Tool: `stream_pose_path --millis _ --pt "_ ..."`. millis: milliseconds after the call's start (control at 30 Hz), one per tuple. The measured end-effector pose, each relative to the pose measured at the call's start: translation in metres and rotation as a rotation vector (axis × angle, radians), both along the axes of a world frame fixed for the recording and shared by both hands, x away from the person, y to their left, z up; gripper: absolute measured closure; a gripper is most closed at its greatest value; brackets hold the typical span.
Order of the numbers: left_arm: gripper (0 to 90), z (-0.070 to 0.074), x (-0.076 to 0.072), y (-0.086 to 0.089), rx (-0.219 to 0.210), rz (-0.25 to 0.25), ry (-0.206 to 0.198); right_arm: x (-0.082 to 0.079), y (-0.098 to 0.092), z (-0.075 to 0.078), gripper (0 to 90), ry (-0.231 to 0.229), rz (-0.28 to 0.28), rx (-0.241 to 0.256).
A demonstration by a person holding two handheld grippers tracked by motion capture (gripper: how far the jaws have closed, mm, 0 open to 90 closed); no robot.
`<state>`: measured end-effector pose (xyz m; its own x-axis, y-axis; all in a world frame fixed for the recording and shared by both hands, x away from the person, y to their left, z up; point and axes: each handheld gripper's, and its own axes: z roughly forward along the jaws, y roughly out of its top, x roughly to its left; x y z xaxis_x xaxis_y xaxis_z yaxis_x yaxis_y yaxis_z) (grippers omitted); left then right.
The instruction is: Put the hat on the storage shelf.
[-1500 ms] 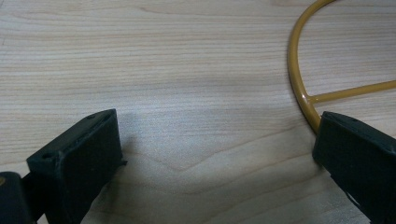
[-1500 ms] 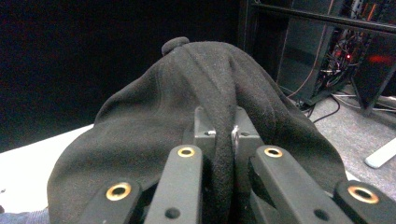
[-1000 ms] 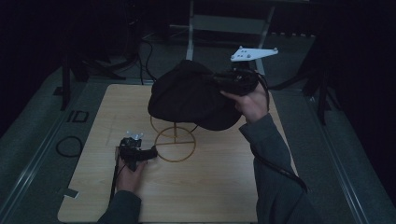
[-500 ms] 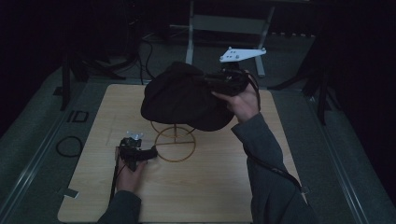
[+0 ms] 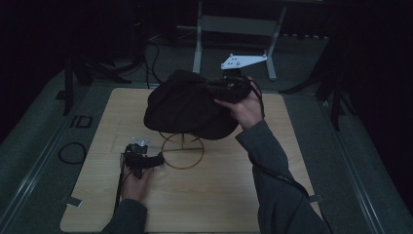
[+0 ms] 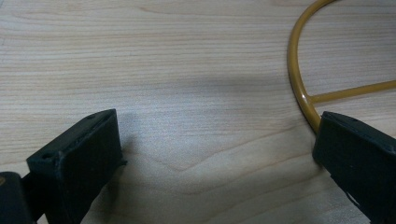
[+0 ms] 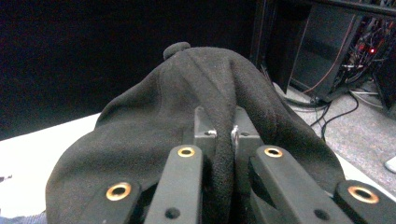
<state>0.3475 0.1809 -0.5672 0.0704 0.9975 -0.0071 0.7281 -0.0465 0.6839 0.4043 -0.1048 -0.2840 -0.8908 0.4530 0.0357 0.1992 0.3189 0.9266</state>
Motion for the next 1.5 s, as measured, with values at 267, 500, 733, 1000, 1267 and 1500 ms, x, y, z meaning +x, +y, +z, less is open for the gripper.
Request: stream_pose_path --millis 267,500,733,1000,1267,1500 --pt "0.7 0.000 0.000 0.000 0.002 -0.002 0.002 0.003 0.007 -0.013 84.7 0.018 0.001 -0.014" --pt "0.7 0.000 0.000 0.000 0.001 -0.003 0.002 0.004 0.013 -0.023 84.3 0.032 0.010 -0.042" --pt "0.7 0.000 0.000 0.000 0.001 -0.001 0.001 0.007 0.014 -0.030 82.7 0.068 0.024 -0.062" --pt "0.7 0.000 0.000 0.001 0.003 -0.006 0.004 0.008 0.022 -0.038 80.8 0.071 0.028 -0.122" --pt "0.7 0.000 0.000 0.000 0.003 -0.005 0.006 0.006 0.024 -0.040 70.5 0.075 0.061 -0.156" --pt "0.7 0.000 0.000 0.000 0.002 -0.004 0.004 0.005 0.023 -0.040 55.2 0.089 0.065 -0.163"
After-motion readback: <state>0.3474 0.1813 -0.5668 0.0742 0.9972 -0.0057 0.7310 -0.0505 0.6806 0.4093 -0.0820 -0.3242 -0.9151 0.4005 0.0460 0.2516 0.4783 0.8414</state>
